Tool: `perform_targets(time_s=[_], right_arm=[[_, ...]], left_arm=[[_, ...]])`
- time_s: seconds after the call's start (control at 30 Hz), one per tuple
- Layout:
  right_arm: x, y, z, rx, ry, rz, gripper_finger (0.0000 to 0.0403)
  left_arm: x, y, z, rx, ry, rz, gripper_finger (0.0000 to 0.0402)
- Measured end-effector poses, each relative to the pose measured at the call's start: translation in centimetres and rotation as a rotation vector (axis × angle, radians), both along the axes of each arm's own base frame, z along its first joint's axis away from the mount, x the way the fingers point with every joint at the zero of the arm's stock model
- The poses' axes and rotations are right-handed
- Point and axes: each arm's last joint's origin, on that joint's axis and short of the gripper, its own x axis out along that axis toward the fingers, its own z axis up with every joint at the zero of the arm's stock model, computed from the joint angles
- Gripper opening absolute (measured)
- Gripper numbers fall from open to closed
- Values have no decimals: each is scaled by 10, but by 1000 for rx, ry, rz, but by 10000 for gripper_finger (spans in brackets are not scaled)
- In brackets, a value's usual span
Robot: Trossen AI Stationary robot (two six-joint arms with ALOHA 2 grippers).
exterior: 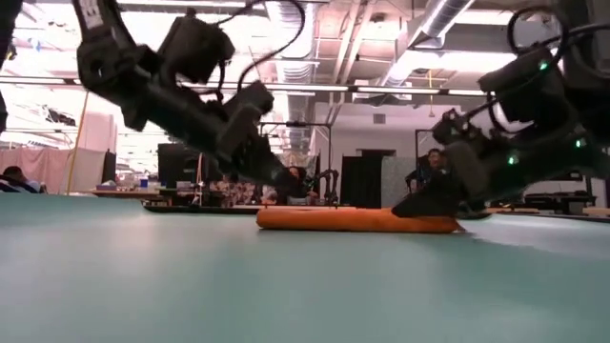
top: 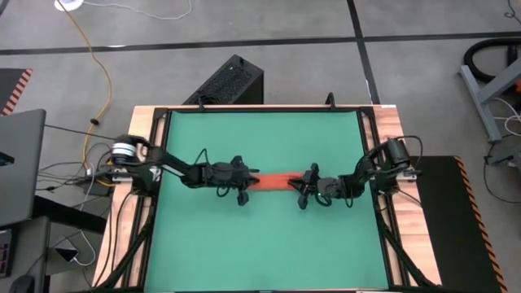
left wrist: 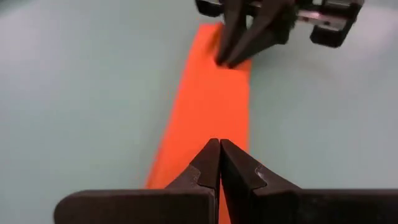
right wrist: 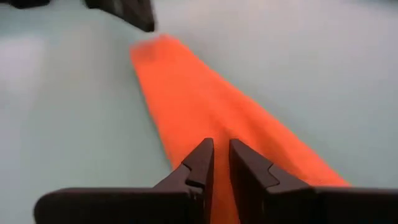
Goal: Roll towel
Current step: Roll the orange towel, then return to Home Position
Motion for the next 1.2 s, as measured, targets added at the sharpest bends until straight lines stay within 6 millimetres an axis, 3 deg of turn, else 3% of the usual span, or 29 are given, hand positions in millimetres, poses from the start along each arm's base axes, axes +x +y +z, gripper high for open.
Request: perform_targets(time_s=[0.23,0.33,0.5,0.7,0.93,1.1,1.2], right_arm=[[-3,0,45,-79,-174,52,75],[-10,3,74,-131,-295,117,75],[-45,4,108,-215,-455,157,75],[-91,-2,114,-226,-506,130,75],[-124,-12,132,-230,-477,117,75],[-150,-19,141,-227,-432,114,75],[-154,-22,143,-233,-341,53,75]], left_arm=[[-14,3,43,120,-13,61,0],[-20,3,63,156,-64,45,0],[-41,1,111,219,-205,-18,0],[-83,0,147,285,-337,-32,0],[-142,10,120,225,-516,75,0],[-166,15,96,172,-542,135,0],[-178,19,88,148,-581,178,0]])
